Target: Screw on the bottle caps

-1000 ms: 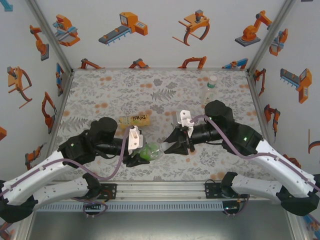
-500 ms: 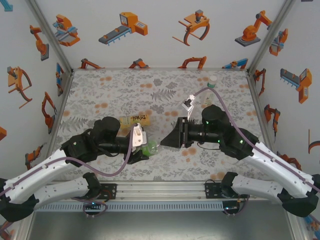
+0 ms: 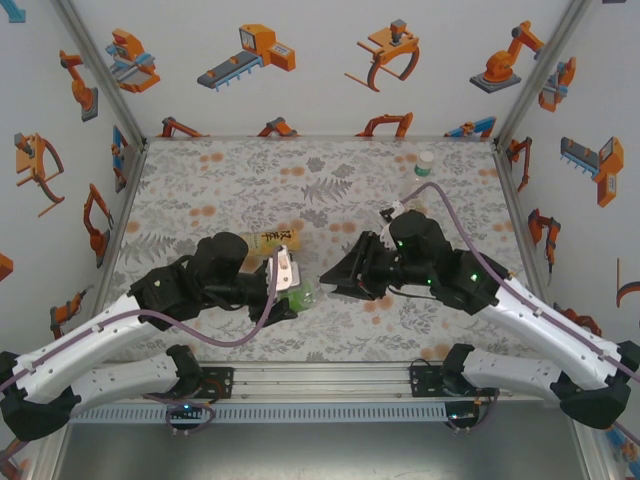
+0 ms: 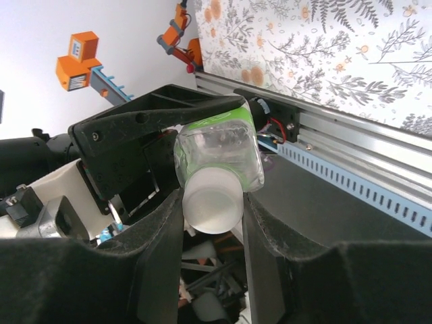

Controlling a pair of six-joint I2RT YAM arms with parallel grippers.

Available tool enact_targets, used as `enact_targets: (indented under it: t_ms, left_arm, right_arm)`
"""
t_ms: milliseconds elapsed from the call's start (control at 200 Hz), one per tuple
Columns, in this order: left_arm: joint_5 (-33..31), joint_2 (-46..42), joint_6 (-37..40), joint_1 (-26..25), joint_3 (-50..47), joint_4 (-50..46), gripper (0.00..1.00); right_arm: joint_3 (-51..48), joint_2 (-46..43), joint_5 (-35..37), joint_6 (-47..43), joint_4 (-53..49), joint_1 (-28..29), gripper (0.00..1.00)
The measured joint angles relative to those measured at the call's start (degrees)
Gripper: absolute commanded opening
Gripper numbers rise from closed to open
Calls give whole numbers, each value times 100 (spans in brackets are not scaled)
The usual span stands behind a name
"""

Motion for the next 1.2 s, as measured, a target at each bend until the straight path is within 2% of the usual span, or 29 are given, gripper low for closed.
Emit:
enact_targets:
  t_ms: [110,195,456,661,976,1202]
  left_arm:
    - [7,-35,2,0,0,118,0]
    - [79,-44,4,-2,0,238,0]
    - [413,-103,22,-39,0,280,0]
    - [573,-122,22,-39,0,284,0]
    - [892,-122,24,-39,0,286,0]
    - [997,-122,24,-39,0,286,0]
  right_arm:
    - [264,70,61,-542,-168,0,38]
    - [345,17,149,-1141,-120,11,44]
    - [238,-511,127,-3407,673,11,49]
    - [212,-728,-964,-5407,1128,4,48]
    - [787,-323,-2243,-8784,48,4,50]
    - [1158,-81,-2566,-10098,-577,7,49]
